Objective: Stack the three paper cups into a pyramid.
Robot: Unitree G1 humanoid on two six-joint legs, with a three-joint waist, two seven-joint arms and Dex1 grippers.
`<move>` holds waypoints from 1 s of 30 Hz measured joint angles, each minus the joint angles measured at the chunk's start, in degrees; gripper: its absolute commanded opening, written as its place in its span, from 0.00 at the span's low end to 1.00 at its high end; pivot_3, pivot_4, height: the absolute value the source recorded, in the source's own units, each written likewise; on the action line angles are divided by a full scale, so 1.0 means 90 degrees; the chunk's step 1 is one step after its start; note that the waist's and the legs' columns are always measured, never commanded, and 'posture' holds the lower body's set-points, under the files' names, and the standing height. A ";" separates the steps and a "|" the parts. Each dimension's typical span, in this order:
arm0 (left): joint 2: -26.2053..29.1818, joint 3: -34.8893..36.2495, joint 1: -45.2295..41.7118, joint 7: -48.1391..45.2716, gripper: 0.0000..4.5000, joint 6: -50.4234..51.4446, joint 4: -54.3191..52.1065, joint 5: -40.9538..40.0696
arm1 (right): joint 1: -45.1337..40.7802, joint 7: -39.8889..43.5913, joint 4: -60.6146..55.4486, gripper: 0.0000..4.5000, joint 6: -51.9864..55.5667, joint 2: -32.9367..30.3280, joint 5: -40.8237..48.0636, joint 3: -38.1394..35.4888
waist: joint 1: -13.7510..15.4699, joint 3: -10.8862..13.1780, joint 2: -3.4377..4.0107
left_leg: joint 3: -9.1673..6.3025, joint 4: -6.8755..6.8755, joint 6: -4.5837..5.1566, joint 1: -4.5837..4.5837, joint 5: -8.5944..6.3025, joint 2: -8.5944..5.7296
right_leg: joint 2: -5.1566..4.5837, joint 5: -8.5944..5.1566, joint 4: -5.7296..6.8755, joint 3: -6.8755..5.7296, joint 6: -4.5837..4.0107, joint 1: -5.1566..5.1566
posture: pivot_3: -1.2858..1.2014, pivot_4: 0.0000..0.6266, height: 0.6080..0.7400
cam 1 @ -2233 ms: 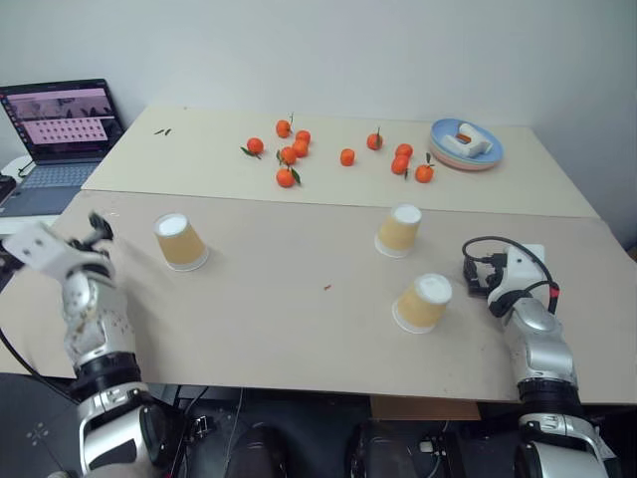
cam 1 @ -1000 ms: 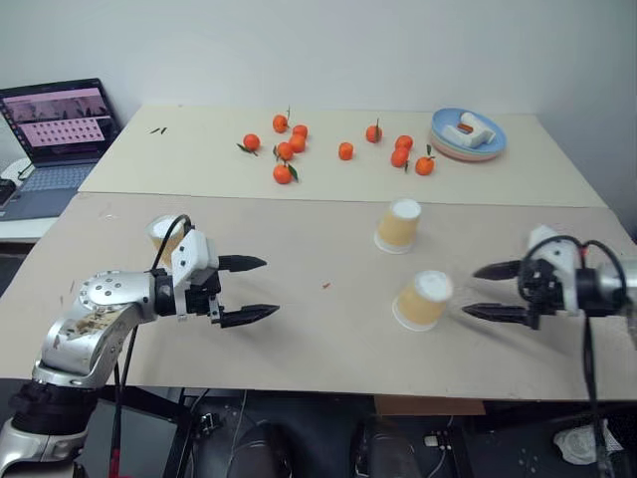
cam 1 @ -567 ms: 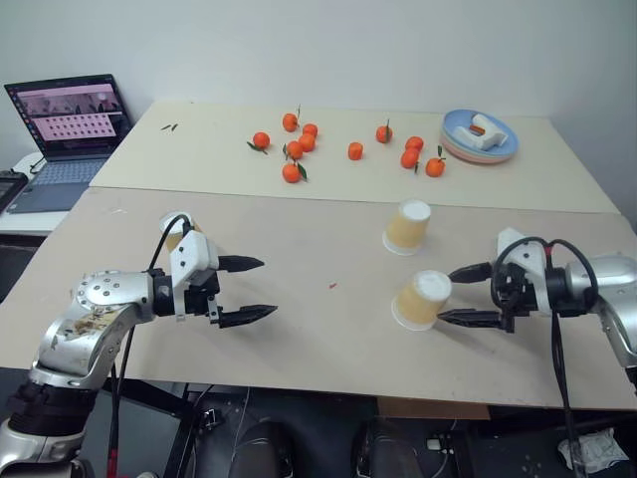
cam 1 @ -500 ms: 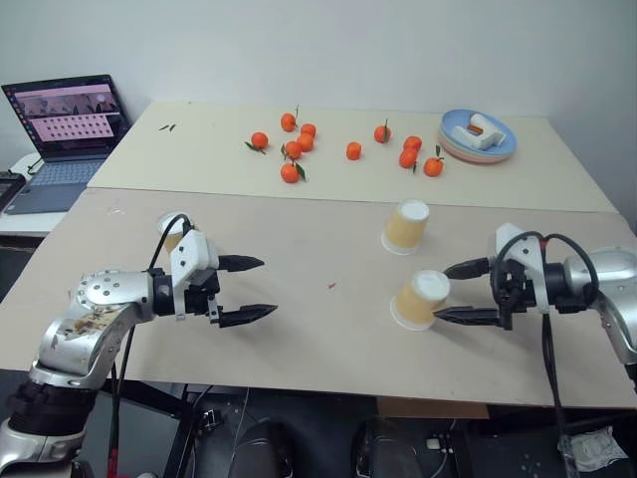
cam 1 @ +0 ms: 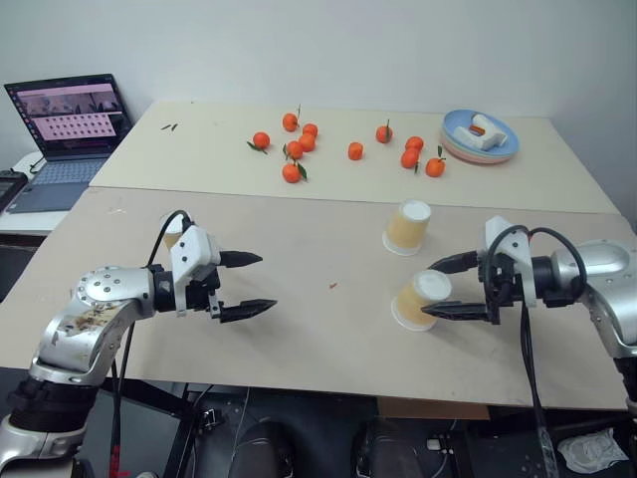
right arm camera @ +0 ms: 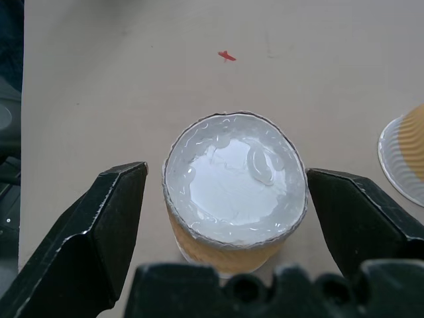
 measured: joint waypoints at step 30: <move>0.0090 0.0274 0.0379 0.0197 1.00 0.0194 -0.0323 -0.0018 | -0.3567 -0.0559 0.1997 0.61 0.0031 0.3318 -0.0932 0.2352 | -0.0138 0.0003 -0.0007 | 0.0005 0.0003 -0.0005 -0.0032 0.0004 -0.0008 | 0.0001 0.0005 0.0012 -0.0010 -0.0004 -0.0030 | 0.52 0.24 0.41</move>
